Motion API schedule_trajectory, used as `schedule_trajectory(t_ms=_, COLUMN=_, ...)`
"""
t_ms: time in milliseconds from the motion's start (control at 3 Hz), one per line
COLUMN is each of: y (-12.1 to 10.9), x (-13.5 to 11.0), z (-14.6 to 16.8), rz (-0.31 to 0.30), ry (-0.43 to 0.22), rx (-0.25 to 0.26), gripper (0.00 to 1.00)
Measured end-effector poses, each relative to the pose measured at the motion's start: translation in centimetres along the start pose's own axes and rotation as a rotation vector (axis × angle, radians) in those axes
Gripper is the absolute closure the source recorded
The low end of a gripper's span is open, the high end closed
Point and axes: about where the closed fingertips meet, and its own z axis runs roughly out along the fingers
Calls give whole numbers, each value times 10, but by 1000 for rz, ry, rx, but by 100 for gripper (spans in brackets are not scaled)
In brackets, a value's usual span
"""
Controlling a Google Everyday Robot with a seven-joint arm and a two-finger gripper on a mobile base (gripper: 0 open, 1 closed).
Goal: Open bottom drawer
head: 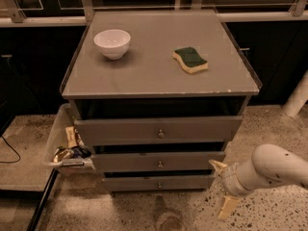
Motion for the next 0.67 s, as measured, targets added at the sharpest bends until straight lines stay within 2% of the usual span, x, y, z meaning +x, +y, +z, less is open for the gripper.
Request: schedule_trajectory(t_ms=667, y=3, x=4, z=14, rz=8, ry=-16, rx=-17, gripper=0)
